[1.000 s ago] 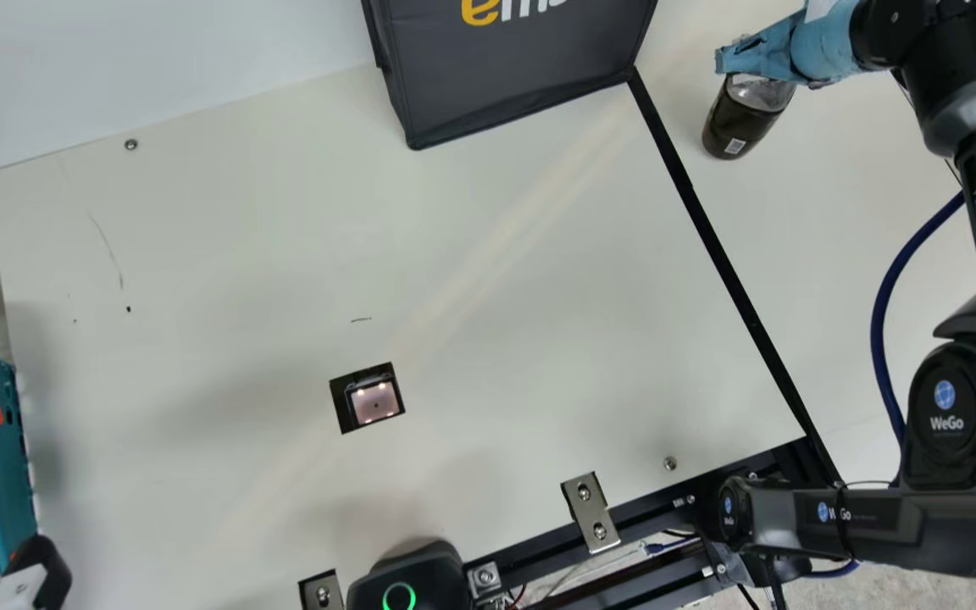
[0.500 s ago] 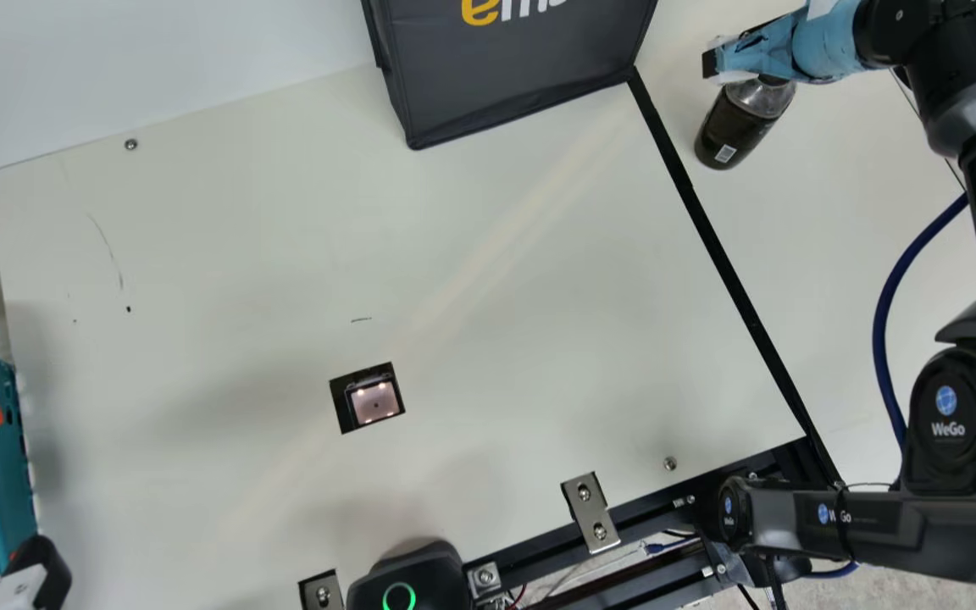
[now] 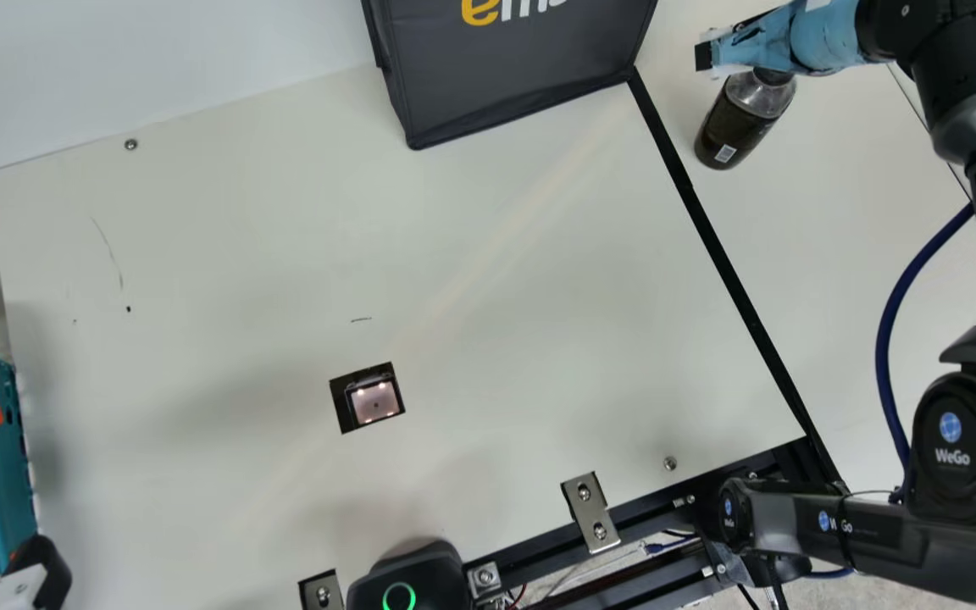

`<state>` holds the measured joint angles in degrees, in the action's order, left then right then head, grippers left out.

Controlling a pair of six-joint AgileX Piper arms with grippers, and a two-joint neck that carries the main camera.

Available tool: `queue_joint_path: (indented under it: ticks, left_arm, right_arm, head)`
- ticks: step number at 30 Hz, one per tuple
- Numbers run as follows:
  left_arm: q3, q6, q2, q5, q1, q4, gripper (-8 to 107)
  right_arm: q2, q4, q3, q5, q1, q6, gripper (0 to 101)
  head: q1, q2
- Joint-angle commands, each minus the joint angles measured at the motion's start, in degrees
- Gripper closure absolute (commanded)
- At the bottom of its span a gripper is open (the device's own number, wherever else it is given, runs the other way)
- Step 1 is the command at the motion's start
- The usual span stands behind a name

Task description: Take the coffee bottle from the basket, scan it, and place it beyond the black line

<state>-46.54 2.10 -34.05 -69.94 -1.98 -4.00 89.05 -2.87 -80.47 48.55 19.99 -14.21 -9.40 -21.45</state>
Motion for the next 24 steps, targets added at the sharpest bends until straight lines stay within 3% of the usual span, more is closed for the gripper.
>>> queue_joint_path:
  ticks: [1, 14, 24]
  left_arm:
    - [0.0, 0.0, 0.0, 0.0, 0.0, 0.0, 9]
    - [0.0, 0.0, 0.0, 0.0, 0.0, 0.0, 9]
    - [0.0, 0.0, 0.0, 0.0, 0.0, 0.0, 9]
  right_arm:
    - [-0.4, 0.0, 0.1, 0.1, -0.3, 0.0, 10]
    - [-4.4, 0.1, 1.9, 1.0, -4.3, 2.7, 10]
    - [-8.8, 1.3, 5.7, 1.2, -9.8, 7.8, 10]
  head:
    - [1.5, -0.1]
    - [1.5, -0.1]
    - [1.5, -0.1]
